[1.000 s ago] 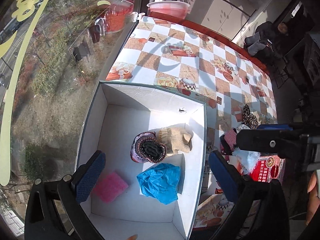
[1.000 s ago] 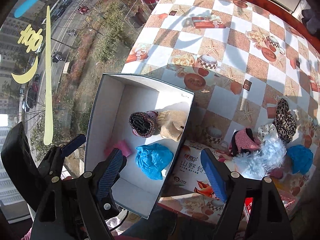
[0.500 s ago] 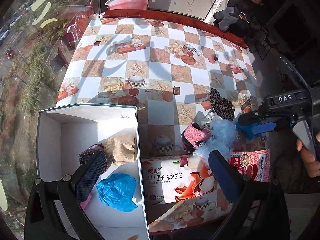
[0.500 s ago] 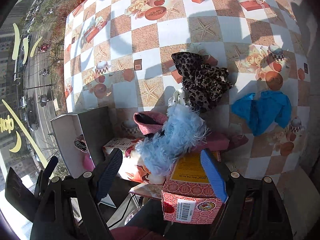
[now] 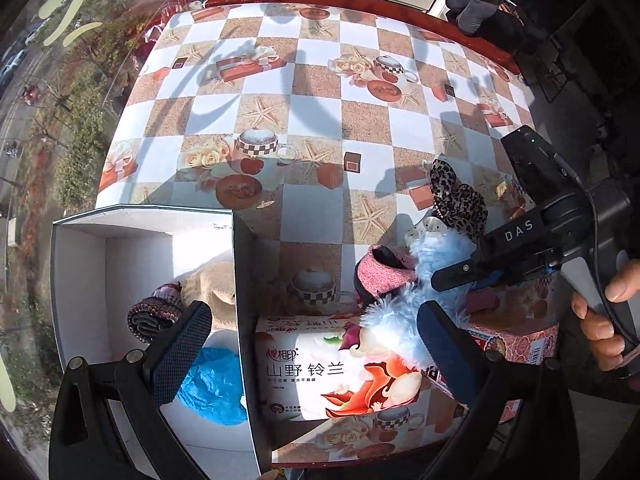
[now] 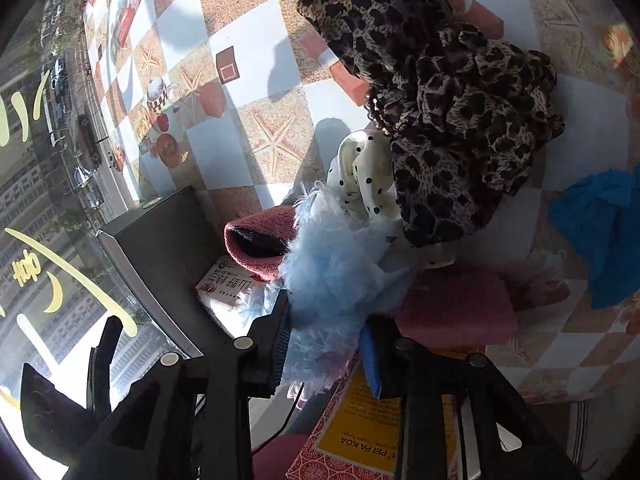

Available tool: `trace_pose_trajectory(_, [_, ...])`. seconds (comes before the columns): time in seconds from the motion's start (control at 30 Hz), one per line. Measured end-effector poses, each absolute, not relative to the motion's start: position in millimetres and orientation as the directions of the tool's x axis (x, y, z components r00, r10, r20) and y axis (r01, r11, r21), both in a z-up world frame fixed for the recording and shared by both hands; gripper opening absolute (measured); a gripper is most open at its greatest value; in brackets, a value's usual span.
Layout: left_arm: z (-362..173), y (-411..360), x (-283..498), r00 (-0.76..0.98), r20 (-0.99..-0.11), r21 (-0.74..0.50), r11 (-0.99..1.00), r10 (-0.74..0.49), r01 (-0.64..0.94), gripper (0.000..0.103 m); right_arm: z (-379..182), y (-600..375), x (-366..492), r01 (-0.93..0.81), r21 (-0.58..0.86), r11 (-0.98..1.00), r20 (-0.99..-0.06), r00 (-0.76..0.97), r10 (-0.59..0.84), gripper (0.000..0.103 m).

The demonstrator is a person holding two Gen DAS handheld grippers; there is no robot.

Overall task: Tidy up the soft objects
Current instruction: 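Grasp the pink knit hat with the left gripper while the right grasps the light-blue boa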

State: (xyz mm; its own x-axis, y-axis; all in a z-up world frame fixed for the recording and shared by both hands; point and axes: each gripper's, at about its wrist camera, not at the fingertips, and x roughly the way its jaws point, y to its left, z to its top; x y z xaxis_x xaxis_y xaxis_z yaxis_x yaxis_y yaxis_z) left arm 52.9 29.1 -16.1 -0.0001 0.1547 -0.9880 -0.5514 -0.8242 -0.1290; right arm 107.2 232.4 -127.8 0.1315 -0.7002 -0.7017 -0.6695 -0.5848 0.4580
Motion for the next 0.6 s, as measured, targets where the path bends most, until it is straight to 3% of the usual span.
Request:
trace_pose_trajectory(0.2, [-56, 65, 46, 0.128, -0.983, -0.182, -0.823, 0.134, -0.538, 0.103, -89, 272, 125, -0.667, 0.528, -0.526, -0.74, -0.057, -0.67, 0.024])
trace_pose_trajectory(0.53, [-128, 118, 53, 0.293, -0.956, -0.177, -0.796, -0.001, -0.578, 0.102, -30, 344, 198, -0.696, 0.495, -0.519, -0.854, -0.278, -0.44, 0.025])
trace_pose_trajectory(0.6, [-137, 124, 55, 0.312, -0.95, -0.172, -0.788, -0.027, -0.591, 0.095, -26, 347, 207, -0.693, 0.497, -0.523, -0.856, -0.294, -0.425, 0.025])
